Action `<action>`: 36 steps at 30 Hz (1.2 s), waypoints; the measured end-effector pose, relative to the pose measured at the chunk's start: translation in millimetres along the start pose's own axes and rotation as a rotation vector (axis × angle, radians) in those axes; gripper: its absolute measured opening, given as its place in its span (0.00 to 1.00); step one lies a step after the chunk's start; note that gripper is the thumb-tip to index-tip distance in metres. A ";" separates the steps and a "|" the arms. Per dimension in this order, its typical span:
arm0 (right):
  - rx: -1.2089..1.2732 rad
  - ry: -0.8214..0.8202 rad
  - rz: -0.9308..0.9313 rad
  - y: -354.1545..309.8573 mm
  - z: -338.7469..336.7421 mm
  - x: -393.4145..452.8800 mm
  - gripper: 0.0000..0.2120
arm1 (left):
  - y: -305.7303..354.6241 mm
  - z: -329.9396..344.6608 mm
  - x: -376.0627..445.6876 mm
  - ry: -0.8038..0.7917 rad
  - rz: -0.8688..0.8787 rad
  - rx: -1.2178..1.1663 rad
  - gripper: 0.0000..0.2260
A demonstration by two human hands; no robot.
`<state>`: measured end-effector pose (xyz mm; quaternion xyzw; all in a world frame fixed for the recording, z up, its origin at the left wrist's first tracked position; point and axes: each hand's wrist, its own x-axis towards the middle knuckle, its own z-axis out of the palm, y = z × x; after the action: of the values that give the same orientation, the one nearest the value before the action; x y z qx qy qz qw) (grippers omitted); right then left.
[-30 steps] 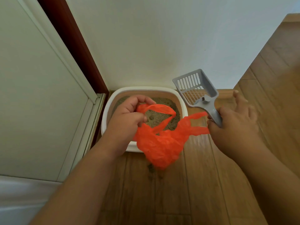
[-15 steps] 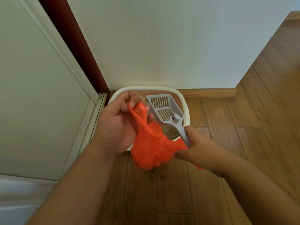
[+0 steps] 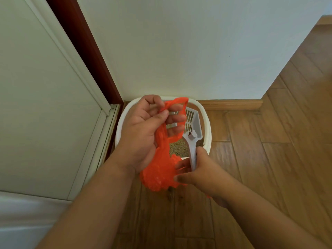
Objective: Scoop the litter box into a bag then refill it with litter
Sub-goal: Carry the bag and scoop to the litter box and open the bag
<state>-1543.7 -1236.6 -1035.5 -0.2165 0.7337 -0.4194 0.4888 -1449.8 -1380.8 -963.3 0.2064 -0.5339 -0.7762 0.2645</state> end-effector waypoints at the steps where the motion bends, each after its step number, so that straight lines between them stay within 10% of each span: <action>1: -0.023 0.030 -0.012 0.9 -0.7 1.1 0.28 | -0.5 -0.2 0.9 0.037 0.015 0.078 0.12; 13: -0.229 0.094 -0.013 1.6 7.1 2.1 0.27 | 8.3 6.9 -0.9 0.066 -0.017 -0.245 0.16; 20: -0.222 0.303 -0.068 -6.9 -20.4 6.8 0.24 | -14.2 -26.0 -1.0 0.377 0.268 1.421 0.27; 23: -0.281 0.340 -0.126 -14.0 -20.7 1.3 0.21 | -14.3 -17.6 -3.2 0.066 0.451 1.576 0.20; 28: -0.225 0.322 -0.151 -10.1 -19.4 2.3 0.17 | -25.6 -18.2 -6.1 -0.587 0.030 1.529 0.20; 36: -0.382 0.248 -0.108 -1.0 -35.9 20.5 0.14 | -49.1 -21.9 -1.3 -0.585 0.147 1.525 0.15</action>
<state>-1584.8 -1237.6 -1039.5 -0.2906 0.8416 -0.3219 0.3219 -1444.9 -1381.5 -1016.9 0.0834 -0.9744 -0.2032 -0.0481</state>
